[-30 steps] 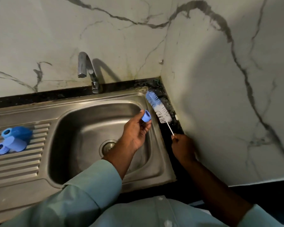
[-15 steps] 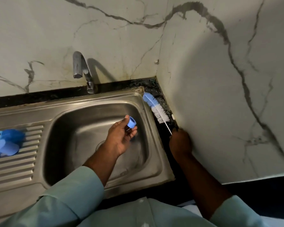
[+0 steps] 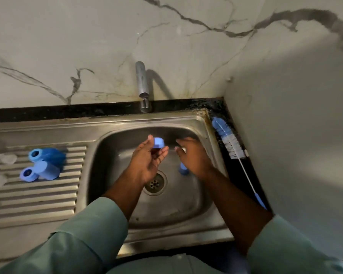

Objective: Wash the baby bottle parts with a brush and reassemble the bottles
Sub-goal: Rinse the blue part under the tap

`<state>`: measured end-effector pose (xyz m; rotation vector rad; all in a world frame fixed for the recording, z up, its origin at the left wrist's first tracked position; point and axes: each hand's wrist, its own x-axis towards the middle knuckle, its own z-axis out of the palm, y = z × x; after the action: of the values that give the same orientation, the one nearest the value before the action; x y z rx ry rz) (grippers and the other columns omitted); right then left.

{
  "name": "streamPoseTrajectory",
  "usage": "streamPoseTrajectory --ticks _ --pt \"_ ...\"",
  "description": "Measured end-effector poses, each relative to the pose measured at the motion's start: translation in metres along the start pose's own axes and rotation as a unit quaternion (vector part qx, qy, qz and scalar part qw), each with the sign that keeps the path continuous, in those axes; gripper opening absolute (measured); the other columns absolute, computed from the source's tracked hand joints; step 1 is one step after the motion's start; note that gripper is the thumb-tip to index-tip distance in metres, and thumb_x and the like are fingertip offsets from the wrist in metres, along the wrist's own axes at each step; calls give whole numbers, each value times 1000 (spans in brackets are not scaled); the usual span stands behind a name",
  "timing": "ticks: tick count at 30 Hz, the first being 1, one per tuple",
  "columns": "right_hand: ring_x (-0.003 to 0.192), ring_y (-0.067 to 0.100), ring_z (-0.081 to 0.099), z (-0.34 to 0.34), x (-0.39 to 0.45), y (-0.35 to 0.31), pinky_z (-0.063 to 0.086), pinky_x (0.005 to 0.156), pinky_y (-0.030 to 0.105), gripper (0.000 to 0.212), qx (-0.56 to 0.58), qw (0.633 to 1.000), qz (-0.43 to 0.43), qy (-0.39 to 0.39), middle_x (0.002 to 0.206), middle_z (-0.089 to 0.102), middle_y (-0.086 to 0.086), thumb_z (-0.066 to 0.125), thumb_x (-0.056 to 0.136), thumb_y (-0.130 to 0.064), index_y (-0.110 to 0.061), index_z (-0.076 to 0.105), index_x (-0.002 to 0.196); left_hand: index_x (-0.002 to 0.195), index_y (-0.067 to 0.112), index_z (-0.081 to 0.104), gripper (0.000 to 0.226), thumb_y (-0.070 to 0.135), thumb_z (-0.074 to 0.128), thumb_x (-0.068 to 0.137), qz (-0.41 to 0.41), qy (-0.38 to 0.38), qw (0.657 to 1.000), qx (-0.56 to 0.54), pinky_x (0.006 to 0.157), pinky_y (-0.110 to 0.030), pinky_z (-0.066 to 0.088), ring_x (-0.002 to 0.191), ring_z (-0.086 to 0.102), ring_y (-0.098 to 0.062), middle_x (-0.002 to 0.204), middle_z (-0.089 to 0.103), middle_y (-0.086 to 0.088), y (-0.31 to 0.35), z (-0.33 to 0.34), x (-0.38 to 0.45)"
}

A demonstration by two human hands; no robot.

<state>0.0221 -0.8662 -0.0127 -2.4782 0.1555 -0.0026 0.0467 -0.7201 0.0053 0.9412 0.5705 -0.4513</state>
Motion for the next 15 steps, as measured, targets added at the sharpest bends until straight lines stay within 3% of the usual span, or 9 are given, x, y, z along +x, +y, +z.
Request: streamPoseTrajectory --ticks 3,7,11,15 --pt "122 28 53 12 52 -44 37 104 29 38 58 998 -17 -6 131 58 16 56 94 -16 -6 56 131 103 9 64 31 39 60 94 6 38 999 6 73 -30 55 88 66 -23 98 67 -13 17 -12 17" --pt "122 28 52 23 113 -84 38 99 28 42 93 994 -44 -32 135 53 16 48 97 -8 -8 46 139 102 10 61 12 21 59 97 -7 59 998 -33 77 -31 56 82 65 -20 96 65 -13 31 -27 41" --pt "127 28 48 52 149 -88 35 107 29 42 55 990 -83 -98 140 49 15 45 97 -7 -12 48 138 106 10 60 11 17 57 98 -20 82 996 -36 82 -36 56 94 66 -25 107 64 -16 36 -37 66" --pt "108 27 61 55 165 -64 49 94 32 29 127 990 -58 37 115 65 16 53 94 -10 -4 63 120 101 11 59 5 15 56 99 -31 97 994 -29 88 -38 56 93 64 -25 102 65 -13 29 -40 88"
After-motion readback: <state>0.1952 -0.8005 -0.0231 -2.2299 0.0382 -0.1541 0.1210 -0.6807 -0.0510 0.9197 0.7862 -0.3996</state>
